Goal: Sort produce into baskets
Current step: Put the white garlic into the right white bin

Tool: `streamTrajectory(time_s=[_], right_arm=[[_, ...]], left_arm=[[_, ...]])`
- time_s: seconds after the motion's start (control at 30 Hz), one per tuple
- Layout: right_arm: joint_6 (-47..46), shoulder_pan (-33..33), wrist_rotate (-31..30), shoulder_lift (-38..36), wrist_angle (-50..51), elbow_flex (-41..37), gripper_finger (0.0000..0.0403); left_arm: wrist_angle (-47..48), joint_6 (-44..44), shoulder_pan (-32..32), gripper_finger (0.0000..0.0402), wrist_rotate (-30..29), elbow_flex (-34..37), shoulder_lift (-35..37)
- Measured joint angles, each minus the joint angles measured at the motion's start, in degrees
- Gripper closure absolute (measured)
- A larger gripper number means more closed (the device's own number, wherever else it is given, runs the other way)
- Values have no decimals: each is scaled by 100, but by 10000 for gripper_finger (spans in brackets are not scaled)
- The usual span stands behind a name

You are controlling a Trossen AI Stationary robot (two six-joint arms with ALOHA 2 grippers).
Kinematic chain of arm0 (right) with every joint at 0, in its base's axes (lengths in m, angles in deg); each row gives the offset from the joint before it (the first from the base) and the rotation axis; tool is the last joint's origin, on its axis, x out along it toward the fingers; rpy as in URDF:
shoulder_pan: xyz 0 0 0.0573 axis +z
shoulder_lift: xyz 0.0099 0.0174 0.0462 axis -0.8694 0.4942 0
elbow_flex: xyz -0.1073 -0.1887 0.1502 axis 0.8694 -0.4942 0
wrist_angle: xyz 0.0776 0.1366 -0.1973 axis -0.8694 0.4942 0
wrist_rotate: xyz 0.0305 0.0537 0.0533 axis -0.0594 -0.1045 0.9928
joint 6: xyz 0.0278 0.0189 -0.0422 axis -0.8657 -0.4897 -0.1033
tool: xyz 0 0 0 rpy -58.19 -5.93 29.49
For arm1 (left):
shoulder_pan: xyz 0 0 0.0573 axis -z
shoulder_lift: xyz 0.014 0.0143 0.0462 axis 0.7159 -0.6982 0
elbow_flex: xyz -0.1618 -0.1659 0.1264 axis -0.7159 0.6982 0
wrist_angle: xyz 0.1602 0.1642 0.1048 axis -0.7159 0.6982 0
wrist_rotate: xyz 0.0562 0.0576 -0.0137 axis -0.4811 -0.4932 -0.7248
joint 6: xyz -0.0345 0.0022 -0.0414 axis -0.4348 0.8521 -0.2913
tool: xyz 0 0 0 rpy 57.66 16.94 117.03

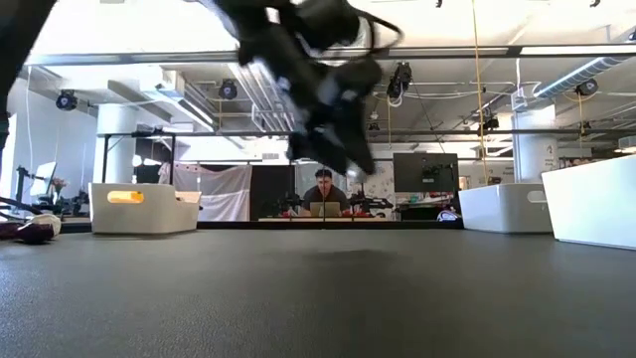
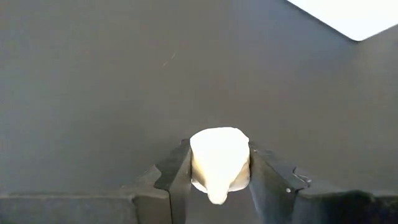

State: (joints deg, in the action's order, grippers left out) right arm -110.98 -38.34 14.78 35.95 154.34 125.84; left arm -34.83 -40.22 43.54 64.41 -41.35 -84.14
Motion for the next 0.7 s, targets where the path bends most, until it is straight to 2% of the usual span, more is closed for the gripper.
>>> streamTrajectory(time_s=[0.17,0.33,0.53,0.7], right_arm=[[-429,325,43,2,-2,-606,188],[-523,360,114,2,-24,-1051,188],[-386,358,117,2,-258,-1455,188],[-184,355,117,2,-482,-1797,179]], left_arm=[[8,147,2,281,163,-728,-847],[-15,159,4,281,209,-1011,-1373],[-42,30,9,277,196,-1063,-1581],[-39,26,13,237,137,-1063,-1581]])
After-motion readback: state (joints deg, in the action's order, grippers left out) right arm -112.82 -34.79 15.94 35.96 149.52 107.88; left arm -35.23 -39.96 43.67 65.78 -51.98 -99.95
